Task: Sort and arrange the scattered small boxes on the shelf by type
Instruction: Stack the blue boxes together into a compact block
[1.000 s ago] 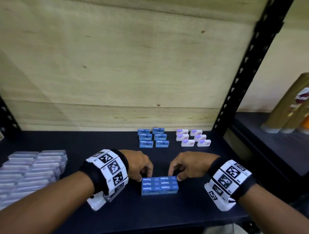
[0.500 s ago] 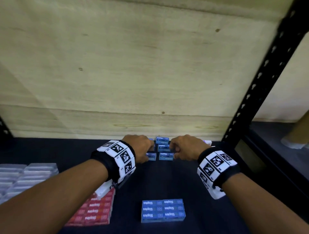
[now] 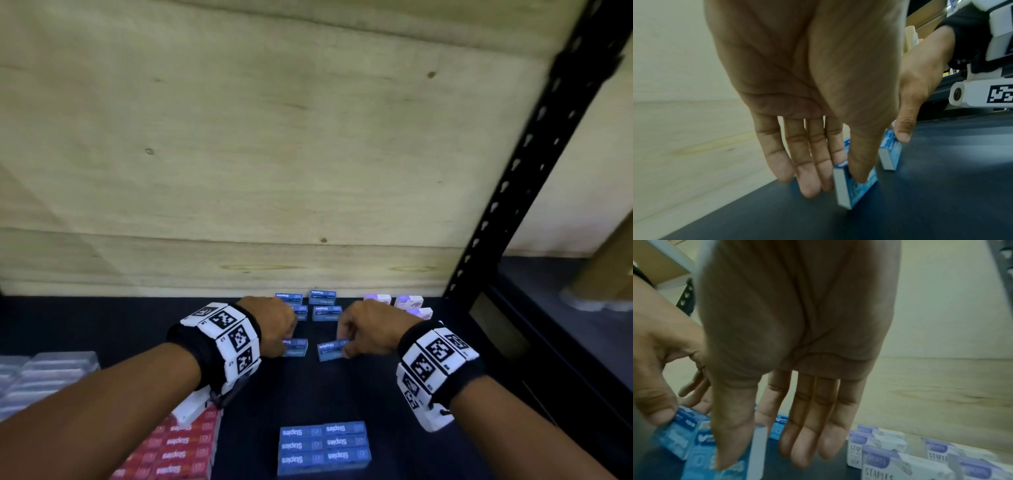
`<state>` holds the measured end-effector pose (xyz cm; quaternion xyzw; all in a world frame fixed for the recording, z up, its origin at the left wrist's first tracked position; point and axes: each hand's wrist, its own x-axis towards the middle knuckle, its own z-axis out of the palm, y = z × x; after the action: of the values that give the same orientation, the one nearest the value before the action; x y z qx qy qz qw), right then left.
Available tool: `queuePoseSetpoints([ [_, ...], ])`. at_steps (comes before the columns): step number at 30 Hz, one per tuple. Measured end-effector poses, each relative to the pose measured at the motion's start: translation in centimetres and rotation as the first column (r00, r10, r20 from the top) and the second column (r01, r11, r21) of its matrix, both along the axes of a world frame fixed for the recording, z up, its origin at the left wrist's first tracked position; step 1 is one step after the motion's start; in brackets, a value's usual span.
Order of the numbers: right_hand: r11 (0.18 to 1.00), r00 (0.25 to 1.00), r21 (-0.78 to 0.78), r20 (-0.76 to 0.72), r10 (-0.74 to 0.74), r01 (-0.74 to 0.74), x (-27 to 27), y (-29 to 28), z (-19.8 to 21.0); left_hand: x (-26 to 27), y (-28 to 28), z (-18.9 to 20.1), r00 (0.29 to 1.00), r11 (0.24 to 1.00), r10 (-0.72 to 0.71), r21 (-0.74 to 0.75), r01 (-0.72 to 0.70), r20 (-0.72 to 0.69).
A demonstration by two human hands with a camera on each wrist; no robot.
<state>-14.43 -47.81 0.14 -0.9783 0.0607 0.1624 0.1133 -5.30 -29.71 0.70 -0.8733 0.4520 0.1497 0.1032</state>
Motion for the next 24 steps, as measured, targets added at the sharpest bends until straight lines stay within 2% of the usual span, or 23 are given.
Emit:
queuePoseSetpoints([
  [5,0.995,0.999,0.096,-0.041,0.025,-0.021,-3.2,0.5,-0.5,-2.7,1.8,-0.1,0.992,0.999,-0.032,-0.001,0.032,-0.126],
  [13,0.988,0.994,0.153,-0.105,0.015,0.001,-7.7,0.6,-0.6,-6.0,3.9,0.2,0.978,0.999,-0.03,0.032,0.038,-0.208],
  [19,0.983,0.982,0.182,-0.186,0.043,-0.009,-8.9,0.1,0.0,-6.9,4.8,1.8,0.963,0.986,-0.049,0.139,0.088,-0.264],
  [24,0.978,0.983,0.206,-0.177,0.056,-0.019,-8.8,-0.4,-0.1,-6.8,5.1,2.1,0.949,0.99,-0.03,0.12,0.071,-0.314],
])
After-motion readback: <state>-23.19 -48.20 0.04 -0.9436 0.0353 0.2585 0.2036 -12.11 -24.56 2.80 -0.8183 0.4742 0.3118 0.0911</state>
